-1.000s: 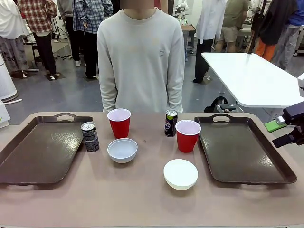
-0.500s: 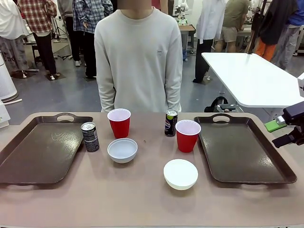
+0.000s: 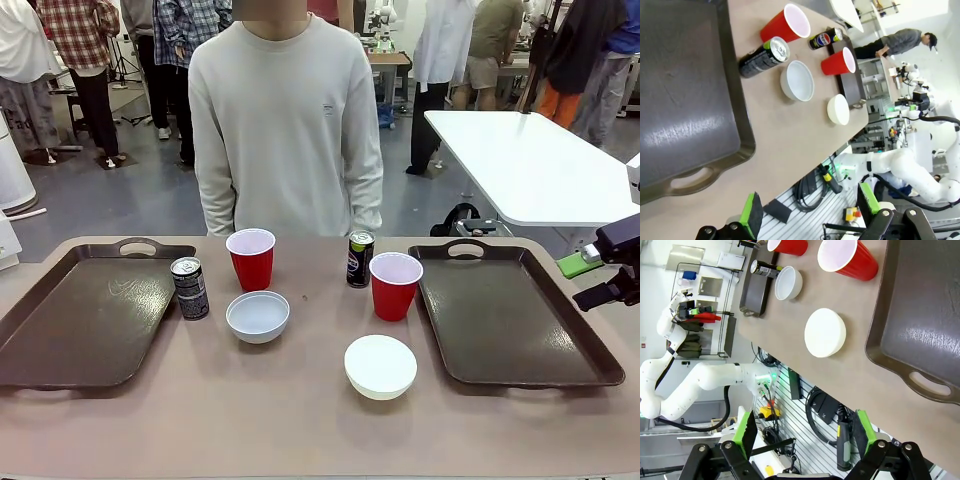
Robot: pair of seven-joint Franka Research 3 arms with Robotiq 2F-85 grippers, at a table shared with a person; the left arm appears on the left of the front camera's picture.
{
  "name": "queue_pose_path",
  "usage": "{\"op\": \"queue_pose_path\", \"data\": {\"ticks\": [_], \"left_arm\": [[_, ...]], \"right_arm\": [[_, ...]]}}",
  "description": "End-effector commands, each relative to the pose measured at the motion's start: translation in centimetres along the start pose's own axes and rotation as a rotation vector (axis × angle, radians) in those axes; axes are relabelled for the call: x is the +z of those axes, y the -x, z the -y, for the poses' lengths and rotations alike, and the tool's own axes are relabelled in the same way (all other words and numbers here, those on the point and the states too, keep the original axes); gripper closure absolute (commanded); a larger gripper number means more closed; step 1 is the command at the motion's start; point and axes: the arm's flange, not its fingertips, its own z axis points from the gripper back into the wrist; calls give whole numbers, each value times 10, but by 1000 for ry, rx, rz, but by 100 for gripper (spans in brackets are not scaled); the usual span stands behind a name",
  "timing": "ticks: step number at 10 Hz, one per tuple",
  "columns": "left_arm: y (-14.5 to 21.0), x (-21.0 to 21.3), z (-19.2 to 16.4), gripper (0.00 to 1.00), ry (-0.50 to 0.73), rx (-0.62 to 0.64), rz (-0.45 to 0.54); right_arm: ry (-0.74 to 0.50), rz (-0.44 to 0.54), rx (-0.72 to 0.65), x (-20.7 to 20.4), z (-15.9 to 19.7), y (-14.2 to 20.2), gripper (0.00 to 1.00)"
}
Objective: Prepare tableware on both trays.
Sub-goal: Pick up a Picnic Bowl from the table and place it on a Handle tray.
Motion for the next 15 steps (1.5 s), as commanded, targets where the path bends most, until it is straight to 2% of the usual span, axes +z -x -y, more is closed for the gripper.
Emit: {"op": "queue_pose_path", "data": {"ticks": [1, 10, 12, 15], "left_arm": [[1, 1, -3, 0, 16, -5, 5], [0, 0, 0, 0, 0, 0, 0], [-21, -24, 40, 0, -215, 38, -28], [-64, -86, 93, 0, -497, 66, -49]], "right_arm": [[-13, 7, -8, 1, 0, 0, 0], [-13, 7, -8, 1, 0, 0, 0], [-13, 7, -8, 1, 0, 0, 0], [-13, 7, -8, 1, 0, 0, 0]]}}
